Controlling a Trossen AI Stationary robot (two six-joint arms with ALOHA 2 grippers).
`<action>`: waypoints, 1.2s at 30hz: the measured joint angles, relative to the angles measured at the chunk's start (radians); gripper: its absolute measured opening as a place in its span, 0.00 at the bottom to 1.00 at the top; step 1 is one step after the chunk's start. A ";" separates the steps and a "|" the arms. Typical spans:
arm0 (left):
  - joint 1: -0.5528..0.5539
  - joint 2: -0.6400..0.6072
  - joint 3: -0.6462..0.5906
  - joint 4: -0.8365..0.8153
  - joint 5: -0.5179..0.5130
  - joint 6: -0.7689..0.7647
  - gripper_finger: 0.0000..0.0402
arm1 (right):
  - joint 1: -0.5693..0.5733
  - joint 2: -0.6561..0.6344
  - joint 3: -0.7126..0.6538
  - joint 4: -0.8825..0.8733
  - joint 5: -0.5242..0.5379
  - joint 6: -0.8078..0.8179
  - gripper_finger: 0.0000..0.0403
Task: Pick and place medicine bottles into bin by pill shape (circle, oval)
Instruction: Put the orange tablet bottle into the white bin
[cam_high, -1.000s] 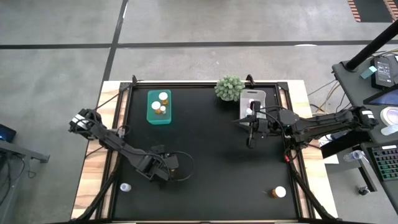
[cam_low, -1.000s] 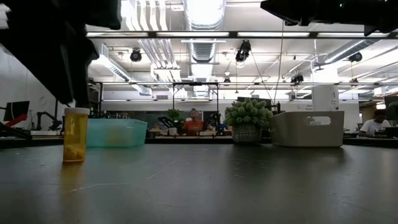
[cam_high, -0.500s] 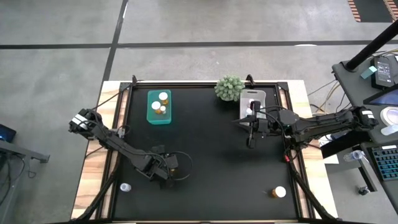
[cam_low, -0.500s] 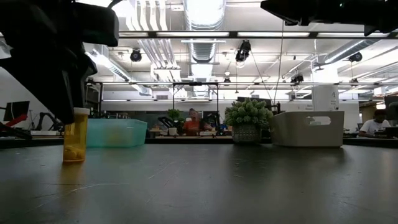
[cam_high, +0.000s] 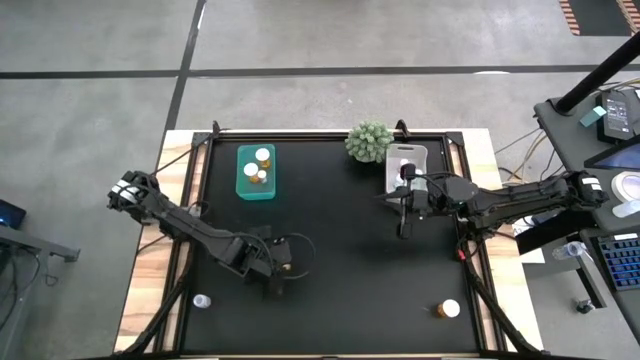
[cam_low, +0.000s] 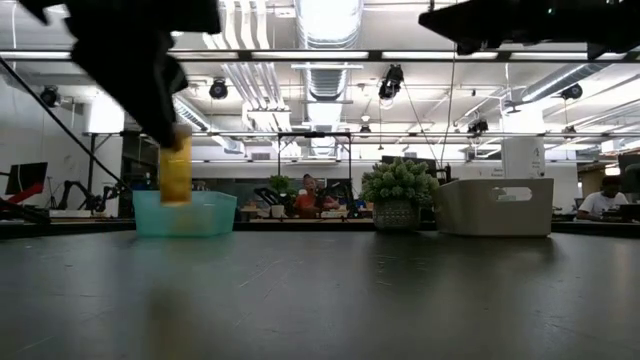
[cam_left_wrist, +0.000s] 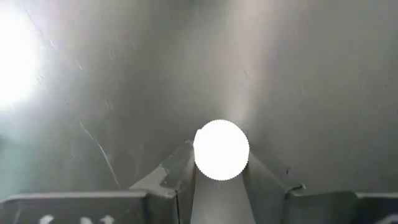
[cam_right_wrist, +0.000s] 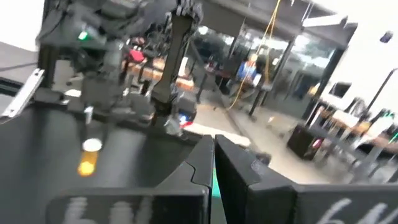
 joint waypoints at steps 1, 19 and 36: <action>0.013 -0.003 0.009 0.001 -0.004 0.032 0.25 | 0.000 0.000 0.000 -0.021 -0.008 0.027 0.03; 0.160 -0.006 0.042 0.261 0.034 0.369 0.23 | 0.077 0.481 0.085 -0.029 -0.069 0.385 0.40; 0.164 -0.006 0.044 0.305 0.024 0.427 0.22 | 0.101 0.860 0.377 0.095 -0.219 0.377 0.42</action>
